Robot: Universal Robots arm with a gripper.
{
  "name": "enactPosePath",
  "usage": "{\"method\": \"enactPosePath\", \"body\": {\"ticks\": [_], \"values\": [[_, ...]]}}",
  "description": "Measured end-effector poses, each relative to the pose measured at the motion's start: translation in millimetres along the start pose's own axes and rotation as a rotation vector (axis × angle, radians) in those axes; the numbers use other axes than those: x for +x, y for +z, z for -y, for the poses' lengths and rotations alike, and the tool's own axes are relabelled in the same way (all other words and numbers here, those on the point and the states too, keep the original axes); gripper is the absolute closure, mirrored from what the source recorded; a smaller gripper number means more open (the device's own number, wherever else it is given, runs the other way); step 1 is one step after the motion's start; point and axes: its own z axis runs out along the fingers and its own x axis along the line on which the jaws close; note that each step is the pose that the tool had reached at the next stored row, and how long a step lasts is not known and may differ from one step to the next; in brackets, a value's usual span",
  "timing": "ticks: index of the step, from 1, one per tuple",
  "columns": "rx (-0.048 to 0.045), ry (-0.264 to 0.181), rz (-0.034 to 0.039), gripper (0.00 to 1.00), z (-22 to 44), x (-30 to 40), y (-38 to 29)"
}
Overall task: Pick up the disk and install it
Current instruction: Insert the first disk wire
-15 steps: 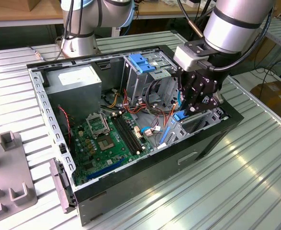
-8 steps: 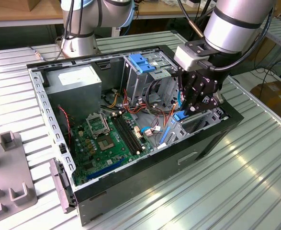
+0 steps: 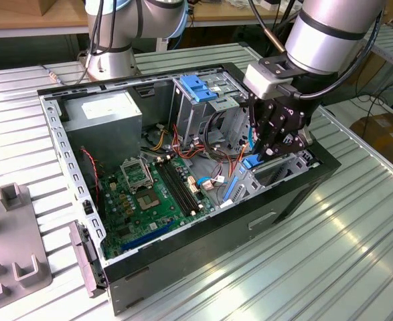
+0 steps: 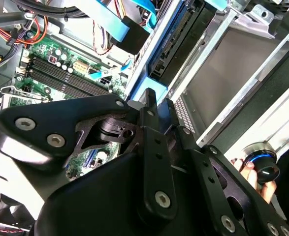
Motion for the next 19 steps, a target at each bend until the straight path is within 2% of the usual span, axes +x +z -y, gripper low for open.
{"method": "enactPosePath", "body": {"ticks": [2,5,6,12,14,19], "values": [[0.0001,0.000,0.0000,0.76,5.0,-0.2,0.1],[0.0001,0.000,0.0001,0.76,19.9,-0.9,0.6],[0.0001,0.000,0.0000,0.76,23.0,-1.1,0.6],[0.0004,0.000,-0.0077,0.76,34.0,-2.0,-1.8],[0.0005,0.000,-0.0085,0.76,43.1,-2.4,-2.2],[0.0006,0.000,-0.0106,0.76,56.9,-3.0,-3.1]]}}
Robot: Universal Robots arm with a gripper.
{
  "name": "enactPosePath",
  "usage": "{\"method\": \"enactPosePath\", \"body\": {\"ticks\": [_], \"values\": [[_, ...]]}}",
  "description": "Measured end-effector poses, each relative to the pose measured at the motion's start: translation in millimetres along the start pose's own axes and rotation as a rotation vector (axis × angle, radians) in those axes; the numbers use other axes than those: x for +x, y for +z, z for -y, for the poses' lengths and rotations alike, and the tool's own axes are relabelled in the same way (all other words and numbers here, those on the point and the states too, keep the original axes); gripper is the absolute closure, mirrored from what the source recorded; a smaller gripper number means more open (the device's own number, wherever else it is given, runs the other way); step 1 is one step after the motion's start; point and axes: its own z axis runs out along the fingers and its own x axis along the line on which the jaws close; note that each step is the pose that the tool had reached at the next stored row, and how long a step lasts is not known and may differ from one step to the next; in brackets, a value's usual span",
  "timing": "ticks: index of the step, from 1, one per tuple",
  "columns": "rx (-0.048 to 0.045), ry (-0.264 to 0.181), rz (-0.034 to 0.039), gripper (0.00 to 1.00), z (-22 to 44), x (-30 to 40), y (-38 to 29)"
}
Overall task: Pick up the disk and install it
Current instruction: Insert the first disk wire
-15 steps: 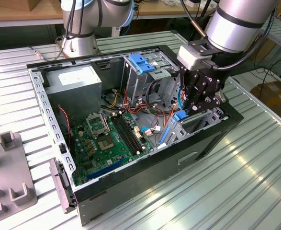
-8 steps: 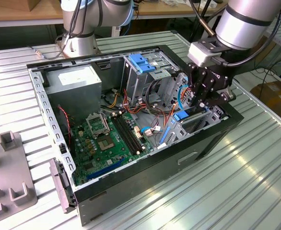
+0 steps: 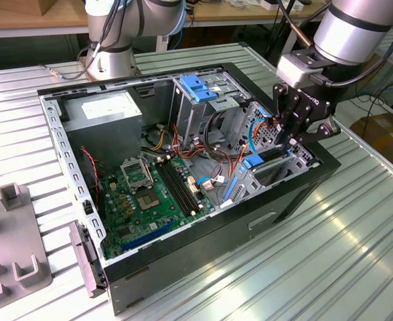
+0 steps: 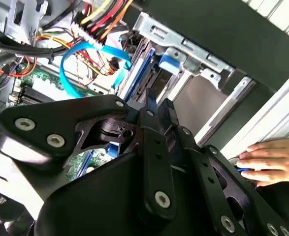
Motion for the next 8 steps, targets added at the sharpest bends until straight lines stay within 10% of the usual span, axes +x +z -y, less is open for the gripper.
{"method": "enactPosePath", "body": {"ticks": [8], "values": [[0.0028,-0.031,-0.0102,0.76,10.4,-1.6,-11.0]]}}
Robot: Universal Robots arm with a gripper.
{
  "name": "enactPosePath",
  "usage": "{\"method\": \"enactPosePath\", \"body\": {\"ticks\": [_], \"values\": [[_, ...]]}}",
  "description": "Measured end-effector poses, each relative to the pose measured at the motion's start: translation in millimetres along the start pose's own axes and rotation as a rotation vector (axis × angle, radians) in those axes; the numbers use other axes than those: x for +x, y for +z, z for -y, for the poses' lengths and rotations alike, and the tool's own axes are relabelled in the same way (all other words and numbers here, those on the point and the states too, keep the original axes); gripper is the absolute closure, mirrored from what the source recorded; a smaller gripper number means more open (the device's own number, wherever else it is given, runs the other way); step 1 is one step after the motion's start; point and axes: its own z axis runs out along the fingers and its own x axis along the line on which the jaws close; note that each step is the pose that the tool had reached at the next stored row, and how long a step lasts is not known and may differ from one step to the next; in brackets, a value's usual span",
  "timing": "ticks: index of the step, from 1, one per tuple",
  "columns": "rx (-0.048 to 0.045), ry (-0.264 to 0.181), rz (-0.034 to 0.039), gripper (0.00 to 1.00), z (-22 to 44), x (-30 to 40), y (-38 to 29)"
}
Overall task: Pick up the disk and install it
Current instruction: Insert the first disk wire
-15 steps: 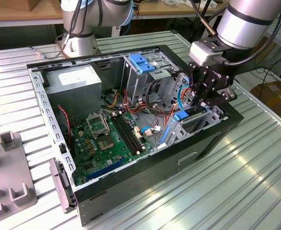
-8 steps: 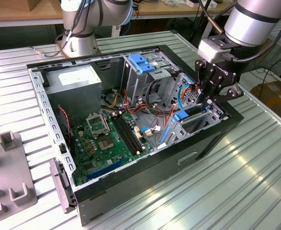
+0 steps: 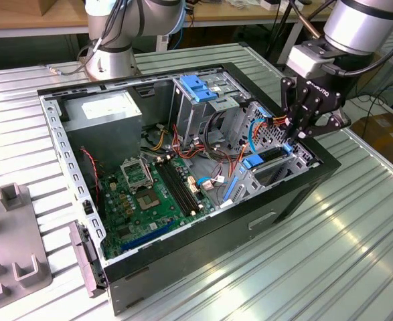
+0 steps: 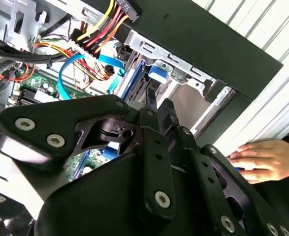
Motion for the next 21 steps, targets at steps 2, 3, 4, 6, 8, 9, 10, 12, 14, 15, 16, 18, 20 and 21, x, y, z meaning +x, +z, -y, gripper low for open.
{"method": "enactPosePath", "body": {"ticks": [2,3,4,6,8,9,10,12,14,15,16,18,20,21], "values": [[0.0020,-0.031,0.0007,0.76,0.0,0.0,-0.1],[0.0025,-0.040,0.0009,0.76,0.0,0.0,-0.2],[0.0035,-0.060,0.0015,0.76,0.0,0.0,-0.1],[0.0058,-0.112,0.0029,0.76,0.0,0.0,-0.2],[0.0071,-0.139,0.0027,0.76,2.5,-3.2,-0.2],[0.0071,-0.140,0.0022,0.76,3.9,-5.9,-0.3],[0.0071,-0.140,0.0017,0.76,4.9,-8.1,-0.4],[0.0070,-0.142,-0.0005,0.76,7.7,-16.6,-0.7],[0.0070,-0.142,-0.0032,0.76,9.5,-22.5,-0.9],[0.0069,-0.142,-0.0066,0.76,11.9,-28.0,-1.2],[0.0073,-0.151,-0.0076,0.76,12.6,-29.1,-1.2],[0.0093,-0.194,-0.0065,0.76,13.0,-29.2,-1.2],[0.0112,-0.234,-0.0056,0.76,13.1,-29.3,-1.3],[0.0126,-0.261,-0.0047,0.76,13.0,-29.2,-1.2]]}}
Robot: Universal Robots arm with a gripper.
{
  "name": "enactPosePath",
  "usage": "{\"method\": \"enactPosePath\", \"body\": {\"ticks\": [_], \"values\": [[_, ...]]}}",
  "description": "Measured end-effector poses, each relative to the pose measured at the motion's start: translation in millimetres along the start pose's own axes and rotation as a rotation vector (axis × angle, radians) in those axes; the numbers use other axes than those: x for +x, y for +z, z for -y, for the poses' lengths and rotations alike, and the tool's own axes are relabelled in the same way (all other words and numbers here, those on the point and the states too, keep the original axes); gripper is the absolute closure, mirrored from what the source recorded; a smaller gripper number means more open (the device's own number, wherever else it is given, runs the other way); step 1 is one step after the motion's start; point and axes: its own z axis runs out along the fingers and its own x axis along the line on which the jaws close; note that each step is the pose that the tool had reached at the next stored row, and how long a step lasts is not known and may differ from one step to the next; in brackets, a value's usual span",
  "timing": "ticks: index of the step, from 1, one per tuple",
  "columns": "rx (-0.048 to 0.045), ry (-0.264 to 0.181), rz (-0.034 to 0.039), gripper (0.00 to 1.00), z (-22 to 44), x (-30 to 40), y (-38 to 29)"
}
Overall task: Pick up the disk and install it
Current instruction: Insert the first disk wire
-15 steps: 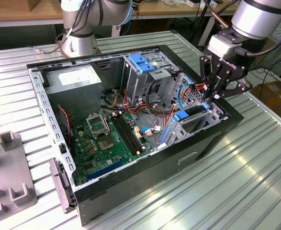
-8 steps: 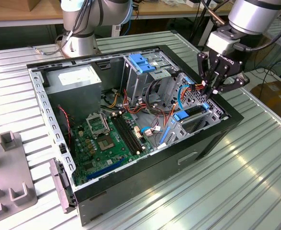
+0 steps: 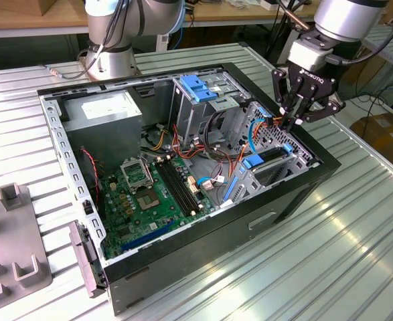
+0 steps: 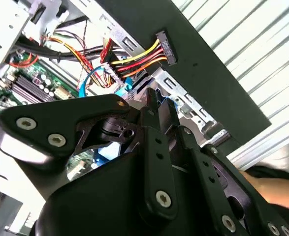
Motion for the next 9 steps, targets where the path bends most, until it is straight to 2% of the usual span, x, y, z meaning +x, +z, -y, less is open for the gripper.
{"method": "enactPosePath", "body": {"ticks": [1,2,3,5,7,9], "values": [[0.0049,-0.018,-0.0009,0.76,-0.1,0.0,0.1],[0.0106,-0.019,-0.0060,0.76,0.4,0.0,0.0],[0.0163,-0.019,-0.0158,0.76,1.8,-0.3,-0.1],[0.0202,-0.019,-0.0281,0.76,2.8,-1.2,-0.4],[0.0275,-0.054,-0.0297,0.76,3.3,-1.9,-0.7],[0.0398,-0.094,-0.0310,0.76,3.3,-1.9,-0.8]]}}
